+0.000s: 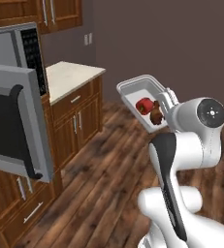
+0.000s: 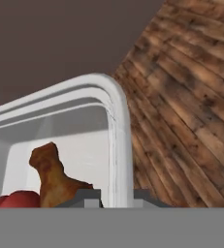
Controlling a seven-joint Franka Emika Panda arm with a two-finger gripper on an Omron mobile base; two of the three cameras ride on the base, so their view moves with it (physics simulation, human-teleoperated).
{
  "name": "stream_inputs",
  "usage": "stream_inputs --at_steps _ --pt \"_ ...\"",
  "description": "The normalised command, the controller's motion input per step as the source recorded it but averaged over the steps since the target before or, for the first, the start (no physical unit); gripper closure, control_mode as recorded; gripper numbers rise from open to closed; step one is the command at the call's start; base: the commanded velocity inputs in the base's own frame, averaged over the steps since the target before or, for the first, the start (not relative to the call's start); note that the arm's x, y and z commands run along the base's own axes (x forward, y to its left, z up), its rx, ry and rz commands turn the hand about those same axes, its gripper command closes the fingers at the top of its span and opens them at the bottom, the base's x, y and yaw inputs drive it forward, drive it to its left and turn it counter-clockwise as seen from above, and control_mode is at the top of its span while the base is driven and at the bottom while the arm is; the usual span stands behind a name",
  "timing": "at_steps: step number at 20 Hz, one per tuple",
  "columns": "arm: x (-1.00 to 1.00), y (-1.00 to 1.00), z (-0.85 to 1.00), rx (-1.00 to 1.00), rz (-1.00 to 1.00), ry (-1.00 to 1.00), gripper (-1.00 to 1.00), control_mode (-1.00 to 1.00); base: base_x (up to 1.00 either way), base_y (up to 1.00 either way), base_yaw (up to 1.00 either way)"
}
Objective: Place the tupperware containing the chicken drumstick and bell pepper meal in the microwave. Close the microwave door and press the start button to reheat the meal.
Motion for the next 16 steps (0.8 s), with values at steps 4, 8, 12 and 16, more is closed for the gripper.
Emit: stream_inputs --at_steps 4,8,12,16 --pt "0.00 0.00 0.00 0.00 0.00 0.00 1.00 1.00 0.84 -0.03 0.44" --pt "0.00 0.00 0.00 0.00 0.00 0.00 1.00 1.00 0.72 0.00 0.54" --pt "0.00 0.00 0.00 0.00 0.00 0.00 1.00 1.00 0.64 0.00 0.62" --pt "0.00 0.00 0.00 0.00 0.00 0.00 1.00 1.00 0.65 -0.09 0.66"
